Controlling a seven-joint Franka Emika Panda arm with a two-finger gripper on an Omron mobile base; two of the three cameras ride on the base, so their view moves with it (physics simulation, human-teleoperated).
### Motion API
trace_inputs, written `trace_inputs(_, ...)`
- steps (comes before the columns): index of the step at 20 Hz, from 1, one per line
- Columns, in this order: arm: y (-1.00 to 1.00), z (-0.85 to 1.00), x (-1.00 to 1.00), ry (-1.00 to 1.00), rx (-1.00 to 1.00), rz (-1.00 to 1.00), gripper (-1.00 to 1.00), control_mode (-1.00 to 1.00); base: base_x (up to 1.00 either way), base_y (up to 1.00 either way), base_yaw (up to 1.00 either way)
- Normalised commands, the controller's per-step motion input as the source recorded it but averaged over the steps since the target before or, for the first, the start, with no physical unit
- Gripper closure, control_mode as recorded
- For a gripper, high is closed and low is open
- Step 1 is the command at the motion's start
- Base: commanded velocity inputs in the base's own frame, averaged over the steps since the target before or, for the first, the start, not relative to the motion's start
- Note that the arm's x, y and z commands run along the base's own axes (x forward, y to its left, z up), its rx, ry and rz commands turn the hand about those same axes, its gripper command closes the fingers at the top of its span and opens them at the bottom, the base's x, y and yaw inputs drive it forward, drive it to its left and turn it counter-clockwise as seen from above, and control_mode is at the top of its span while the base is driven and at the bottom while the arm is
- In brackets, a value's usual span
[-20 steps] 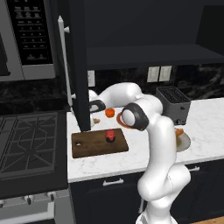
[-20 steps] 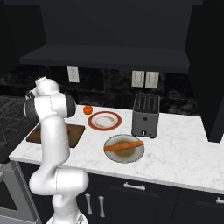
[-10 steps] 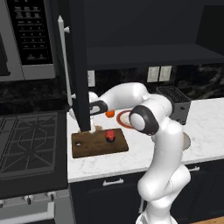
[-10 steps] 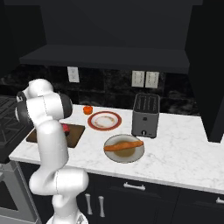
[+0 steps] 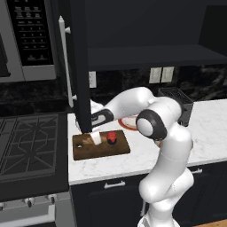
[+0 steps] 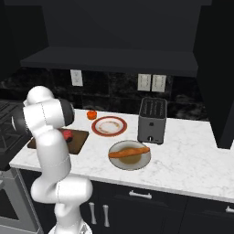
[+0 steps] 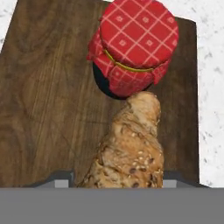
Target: From the different types of pastries on the counter, select a croissant and place it on the cutting board. Then retrieve a jar of jam from the cabinet and place it alongside the croissant on the cutting board.
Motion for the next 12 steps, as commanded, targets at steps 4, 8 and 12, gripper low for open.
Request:
trace_inputs(4, 0.0, -0.71, 0.05, -0.11, 0.0, 0.0, 1.0, -1.0, 0.0, 0.0, 0.0)
trace_inputs(8, 0.0, -0.26, 0.06, -0.08, 0.0, 0.0, 1.0, -1.0, 0.0, 0.0, 0.0)
trace_inputs(12, 0.0, 0.0, 0.0, -0.08, 0.0, 0.0, -1.0, -1.0, 0.0, 0.0, 0.0)
